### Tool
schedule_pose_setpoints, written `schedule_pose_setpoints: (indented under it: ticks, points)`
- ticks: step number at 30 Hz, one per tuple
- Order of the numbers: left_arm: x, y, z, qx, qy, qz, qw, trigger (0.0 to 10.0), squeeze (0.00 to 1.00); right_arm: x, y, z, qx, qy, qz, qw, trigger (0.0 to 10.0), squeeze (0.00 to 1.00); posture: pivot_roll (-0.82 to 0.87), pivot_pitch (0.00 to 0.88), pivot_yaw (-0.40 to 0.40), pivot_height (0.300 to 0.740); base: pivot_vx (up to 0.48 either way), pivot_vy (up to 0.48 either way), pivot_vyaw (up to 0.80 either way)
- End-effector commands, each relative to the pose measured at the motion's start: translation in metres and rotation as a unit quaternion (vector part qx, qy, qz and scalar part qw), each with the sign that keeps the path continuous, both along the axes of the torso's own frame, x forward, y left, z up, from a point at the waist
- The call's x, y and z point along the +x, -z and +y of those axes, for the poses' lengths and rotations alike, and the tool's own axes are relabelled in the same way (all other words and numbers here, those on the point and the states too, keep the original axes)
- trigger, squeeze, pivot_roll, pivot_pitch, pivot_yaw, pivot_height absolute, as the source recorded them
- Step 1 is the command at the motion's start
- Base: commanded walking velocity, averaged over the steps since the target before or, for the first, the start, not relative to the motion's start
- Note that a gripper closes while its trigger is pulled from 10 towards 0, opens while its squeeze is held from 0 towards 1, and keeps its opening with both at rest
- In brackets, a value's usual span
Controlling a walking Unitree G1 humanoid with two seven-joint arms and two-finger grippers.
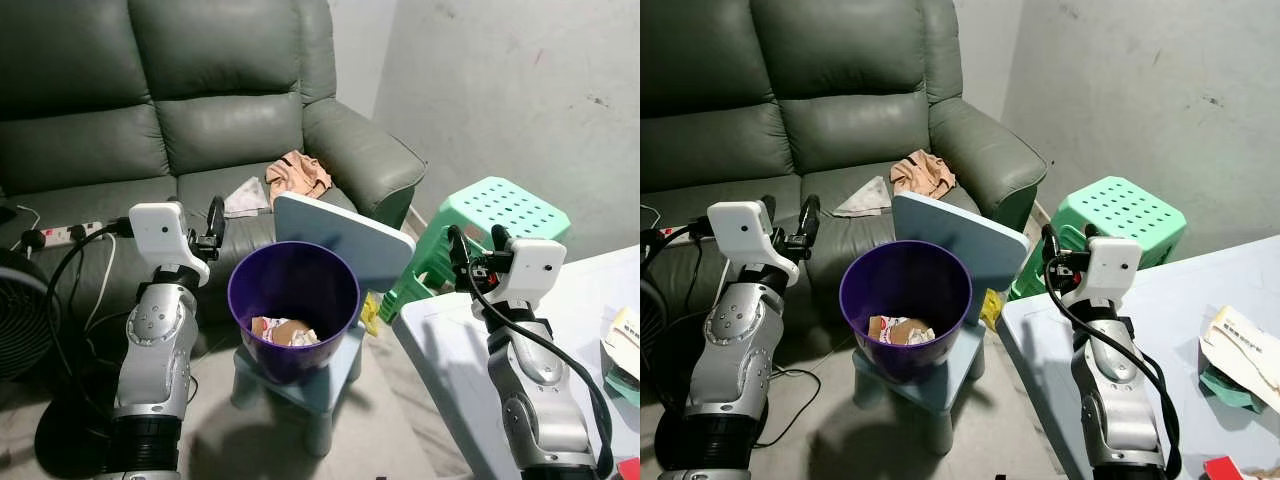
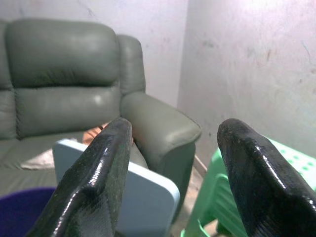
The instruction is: Picking trash to rubbish bin
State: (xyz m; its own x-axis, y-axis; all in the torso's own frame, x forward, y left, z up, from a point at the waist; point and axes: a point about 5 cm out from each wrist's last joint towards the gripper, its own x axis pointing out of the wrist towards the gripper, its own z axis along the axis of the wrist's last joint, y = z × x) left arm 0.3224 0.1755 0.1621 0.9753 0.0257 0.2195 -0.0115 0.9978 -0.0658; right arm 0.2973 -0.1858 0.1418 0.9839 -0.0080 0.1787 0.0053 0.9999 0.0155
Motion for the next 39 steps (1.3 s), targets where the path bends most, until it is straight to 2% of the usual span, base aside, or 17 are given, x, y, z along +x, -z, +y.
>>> schedule_pose_setpoints:
  ticks: [1,4,12,19,35,39]
  points:
    - [0.004,-0.003,-0.001,0.000,-0.003,-0.006,1.000,10.0,0.00,0.003,0.000,0.002,-0.003,0.003,0.000,1.000,10.0,0.00,0.06,0.000,-0.053,0.740,0.000,0.000,0.00]
    - [0.006,-0.005,-0.002,0.005,0.000,-0.007,1.000,10.0,0.00,0.005,0.002,0.003,-0.025,-0.002,0.005,1.000,10.0,0.00,0.06,0.000,-0.051,0.740,0.000,0.000,0.00]
    - [0.009,-0.002,-0.001,0.015,-0.008,-0.002,1.000,10.0,0.00,0.008,0.007,0.000,-0.021,0.008,0.013,1.000,10.0,0.00,0.06,0.000,-0.049,0.740,0.000,0.000,-0.66]
    - [0.012,-0.001,-0.001,0.017,-0.011,0.001,1.000,10.0,0.00,0.009,0.010,0.009,-0.031,-0.009,0.014,0.999,10.0,0.00,0.06,0.000,-0.050,0.740,0.000,0.000,-0.71]
    - [0.011,0.003,-0.003,0.019,-0.001,0.011,1.000,10.0,0.00,0.007,0.014,0.013,-0.040,-0.019,0.019,0.999,10.0,0.00,0.06,0.000,-0.052,0.740,0.000,0.000,-0.71]
    - [0.011,0.003,-0.003,0.035,0.002,0.016,0.999,10.0,0.00,0.006,0.015,0.014,-0.041,-0.021,0.021,0.999,10.0,0.00,0.06,0.000,-0.052,0.740,0.000,0.000,-0.71]
